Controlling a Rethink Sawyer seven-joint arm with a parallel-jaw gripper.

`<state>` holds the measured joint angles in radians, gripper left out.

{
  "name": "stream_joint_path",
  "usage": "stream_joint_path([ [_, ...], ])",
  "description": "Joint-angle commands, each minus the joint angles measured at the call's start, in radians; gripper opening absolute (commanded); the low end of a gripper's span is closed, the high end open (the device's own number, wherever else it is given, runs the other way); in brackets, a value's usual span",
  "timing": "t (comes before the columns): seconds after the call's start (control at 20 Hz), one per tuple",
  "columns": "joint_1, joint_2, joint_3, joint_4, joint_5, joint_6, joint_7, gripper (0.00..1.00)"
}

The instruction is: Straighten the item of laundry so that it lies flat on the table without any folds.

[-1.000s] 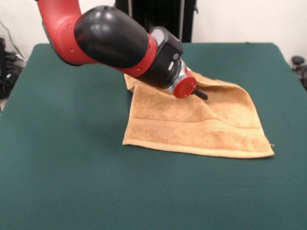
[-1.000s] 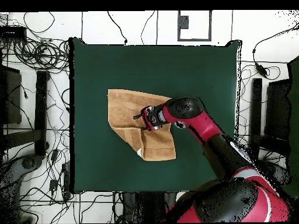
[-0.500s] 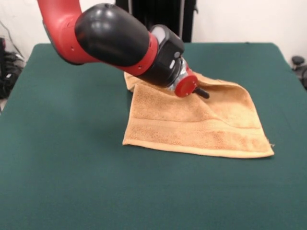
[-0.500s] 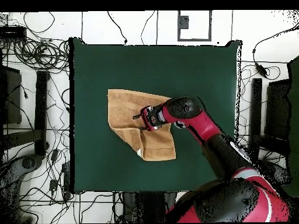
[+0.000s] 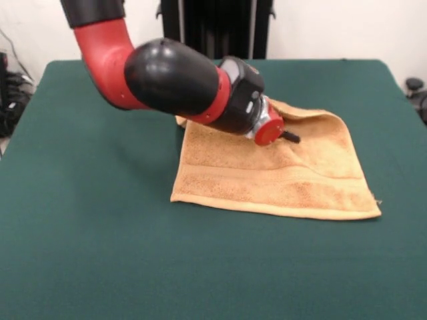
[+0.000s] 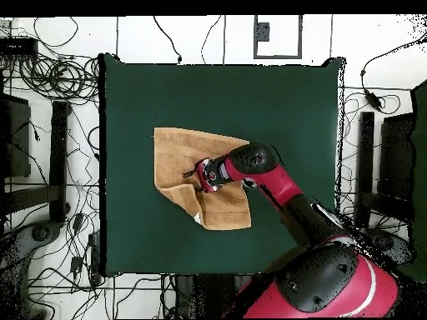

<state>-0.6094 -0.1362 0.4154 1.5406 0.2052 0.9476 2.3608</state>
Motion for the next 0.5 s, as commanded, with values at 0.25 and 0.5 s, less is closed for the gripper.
stream_joint_path([
  [0.25, -0.009, 0.167, 0.126, -0.050, -0.002, -0.087, -0.143, 1.00],
  [0.5, -0.018, 0.133, 0.142, -0.027, -0.001, -0.060, -0.110, 1.00],
])
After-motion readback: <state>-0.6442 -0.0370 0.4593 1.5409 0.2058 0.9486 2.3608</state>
